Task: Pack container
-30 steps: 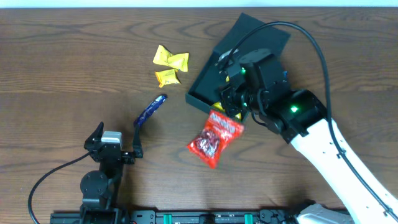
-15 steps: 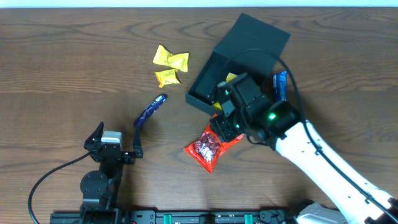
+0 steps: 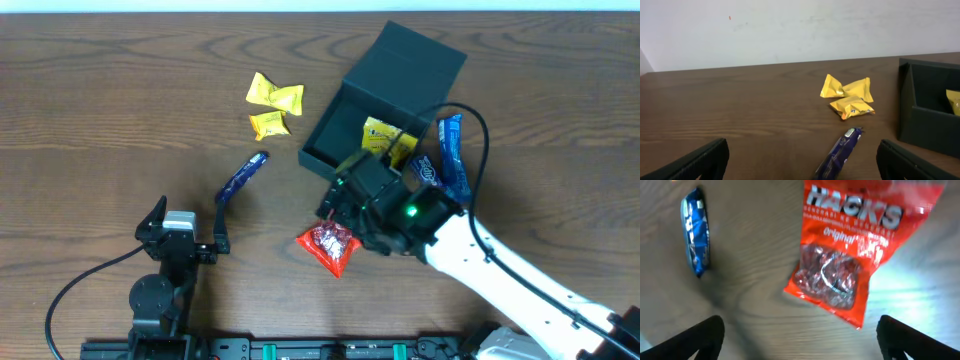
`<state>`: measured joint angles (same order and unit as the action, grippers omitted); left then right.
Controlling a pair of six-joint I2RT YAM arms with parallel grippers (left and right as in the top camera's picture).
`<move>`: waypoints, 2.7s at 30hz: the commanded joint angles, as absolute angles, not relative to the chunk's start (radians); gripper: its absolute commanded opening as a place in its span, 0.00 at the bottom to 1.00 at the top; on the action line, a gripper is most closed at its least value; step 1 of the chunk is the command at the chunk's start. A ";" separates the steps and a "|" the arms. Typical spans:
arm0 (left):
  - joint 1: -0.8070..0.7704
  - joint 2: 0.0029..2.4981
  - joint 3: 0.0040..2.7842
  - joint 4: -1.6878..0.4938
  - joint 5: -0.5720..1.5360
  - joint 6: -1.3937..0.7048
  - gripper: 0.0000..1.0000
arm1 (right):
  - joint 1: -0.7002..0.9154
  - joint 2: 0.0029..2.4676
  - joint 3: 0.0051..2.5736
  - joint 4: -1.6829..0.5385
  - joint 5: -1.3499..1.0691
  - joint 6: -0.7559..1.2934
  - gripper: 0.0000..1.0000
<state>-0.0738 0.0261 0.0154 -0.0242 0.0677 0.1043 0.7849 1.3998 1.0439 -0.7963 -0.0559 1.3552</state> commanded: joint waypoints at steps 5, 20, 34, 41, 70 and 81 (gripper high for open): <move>-0.075 0.024 0.004 -0.071 0.068 0.101 0.95 | 0.870 1.399 1.036 -0.860 0.045 1.764 0.99; -0.075 0.024 0.004 -0.071 0.068 0.101 0.95 | 0.876 1.542 0.960 -0.727 0.101 1.659 0.99; -0.075 0.024 0.004 -0.071 0.068 0.101 0.95 | 0.854 1.650 0.960 -0.694 0.104 1.659 0.98; -0.075 0.024 0.005 -0.071 0.068 0.101 0.95 | 0.854 1.695 0.960 -0.652 0.106 1.633 0.97; -0.075 0.024 0.004 -0.071 0.068 0.101 0.95 | 0.891 1.707 1.056 -0.719 0.103 1.544 0.30; -0.075 0.024 0.005 -0.071 0.068 0.101 0.95 | 0.945 1.705 1.233 -0.840 0.144 1.457 0.29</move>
<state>-0.0738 0.0261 0.0154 -0.0242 0.0673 0.1043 0.9276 1.7065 1.1820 -0.8303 0.0948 1.5002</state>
